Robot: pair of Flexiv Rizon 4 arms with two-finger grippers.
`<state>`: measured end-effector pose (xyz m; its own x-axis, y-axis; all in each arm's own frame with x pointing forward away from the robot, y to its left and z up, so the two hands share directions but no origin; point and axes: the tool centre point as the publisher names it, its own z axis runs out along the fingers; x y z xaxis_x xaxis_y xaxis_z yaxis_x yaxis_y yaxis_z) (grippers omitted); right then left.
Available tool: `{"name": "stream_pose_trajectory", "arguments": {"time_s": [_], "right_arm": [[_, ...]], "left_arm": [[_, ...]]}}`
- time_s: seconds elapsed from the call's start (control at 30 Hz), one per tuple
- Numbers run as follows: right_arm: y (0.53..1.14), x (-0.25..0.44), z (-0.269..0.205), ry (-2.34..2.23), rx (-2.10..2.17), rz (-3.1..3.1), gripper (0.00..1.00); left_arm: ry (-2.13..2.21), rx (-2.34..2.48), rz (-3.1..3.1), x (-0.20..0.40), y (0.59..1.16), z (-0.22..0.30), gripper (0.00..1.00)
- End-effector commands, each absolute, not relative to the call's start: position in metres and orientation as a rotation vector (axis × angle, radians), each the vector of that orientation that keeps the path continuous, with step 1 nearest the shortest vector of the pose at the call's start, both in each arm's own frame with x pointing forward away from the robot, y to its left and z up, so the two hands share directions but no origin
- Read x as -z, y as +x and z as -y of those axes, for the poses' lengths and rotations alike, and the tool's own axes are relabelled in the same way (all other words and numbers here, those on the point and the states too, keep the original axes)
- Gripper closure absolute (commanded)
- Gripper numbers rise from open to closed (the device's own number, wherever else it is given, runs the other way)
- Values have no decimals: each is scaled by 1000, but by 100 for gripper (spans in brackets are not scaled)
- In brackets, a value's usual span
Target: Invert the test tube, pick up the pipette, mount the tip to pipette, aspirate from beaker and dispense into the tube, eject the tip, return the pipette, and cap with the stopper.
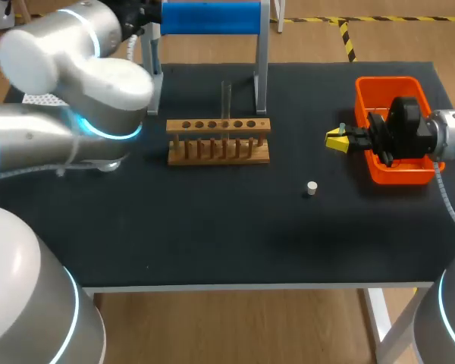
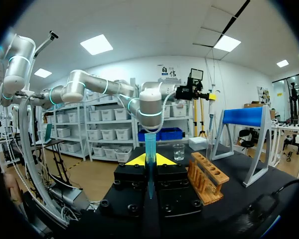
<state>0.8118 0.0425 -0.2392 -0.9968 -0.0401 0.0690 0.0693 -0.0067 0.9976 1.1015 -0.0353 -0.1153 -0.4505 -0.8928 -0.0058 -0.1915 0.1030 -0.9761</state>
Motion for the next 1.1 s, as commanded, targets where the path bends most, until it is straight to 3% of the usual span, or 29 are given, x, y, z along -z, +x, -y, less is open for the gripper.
{"name": "stream_pose_trajectory", "arguments": {"time_s": [0.03, 0.63, 1.1], "right_arm": [[811, 238, -42, -33, 2173, 2161, 100], [811, 238, -42, -33, 2173, 2161, 100], [811, 238, -42, -33, 2173, 2161, 100]], "left_arm": [[-774, 1656, -2126, 92, 1040, 12, 100], [-774, 1656, -2126, 92, 1040, 12, 100], [-382, 1885, -2291, 77, 970, 53, 100]]}}
